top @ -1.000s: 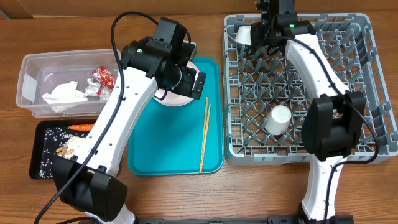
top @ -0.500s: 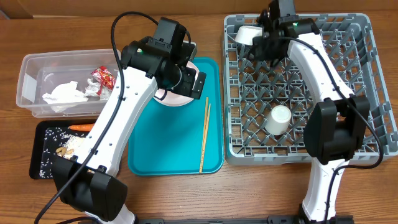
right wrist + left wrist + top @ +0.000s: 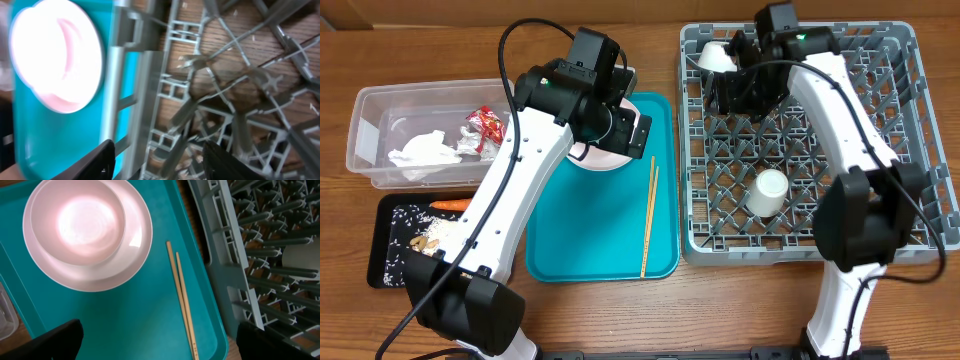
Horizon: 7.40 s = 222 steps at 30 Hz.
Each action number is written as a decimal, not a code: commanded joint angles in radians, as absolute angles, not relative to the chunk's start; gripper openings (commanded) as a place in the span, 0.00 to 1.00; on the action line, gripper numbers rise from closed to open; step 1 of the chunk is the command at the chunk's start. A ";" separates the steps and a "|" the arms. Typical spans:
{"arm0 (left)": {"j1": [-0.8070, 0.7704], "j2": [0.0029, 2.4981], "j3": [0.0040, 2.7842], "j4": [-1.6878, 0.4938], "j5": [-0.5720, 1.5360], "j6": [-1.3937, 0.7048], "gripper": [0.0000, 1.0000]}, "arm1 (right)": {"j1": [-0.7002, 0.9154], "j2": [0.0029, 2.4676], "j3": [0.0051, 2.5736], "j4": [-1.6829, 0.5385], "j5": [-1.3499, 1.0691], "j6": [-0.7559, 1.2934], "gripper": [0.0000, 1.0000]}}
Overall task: Sort waste into correct bins and load items into the dishwasher
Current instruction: 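Open the right gripper and lift it away from the white bowl, then grasp the pink bowl's rim on the teal tray with the left gripper, then lift the pink bowl toward the right gripper and grasp it with right, then release with left, carry the pink bowl right into the rack's back row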
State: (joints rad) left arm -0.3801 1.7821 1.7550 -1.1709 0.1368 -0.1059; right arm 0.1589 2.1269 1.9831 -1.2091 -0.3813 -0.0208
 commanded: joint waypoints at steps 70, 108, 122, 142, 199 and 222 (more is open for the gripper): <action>-0.181 1.905 1.803 -1.005 0.098 -0.363 0.04 | 0.158 1.856 1.983 -1.516 -0.458 0.001 0.68; -0.393 1.869 1.803 -1.125 0.159 -0.337 0.04 | 0.364 1.858 1.772 -1.163 -0.289 0.057 0.04; -0.393 1.869 1.803 -1.125 0.182 -0.337 0.05 | 0.364 1.858 1.772 -1.143 -0.289 0.058 0.10; -0.391 1.869 2.072 -1.293 0.177 -0.253 0.79 | 0.273 1.857 1.895 -1.216 0.117 0.157 0.04; -0.112 1.879 1.998 -1.313 -0.018 -0.337 1.00 | 0.080 1.863 1.805 -1.103 0.374 0.087 0.10; -0.112 1.879 1.998 -1.312 -0.018 -0.337 1.00 | -0.250 1.960 1.777 -1.033 -0.158 0.150 0.17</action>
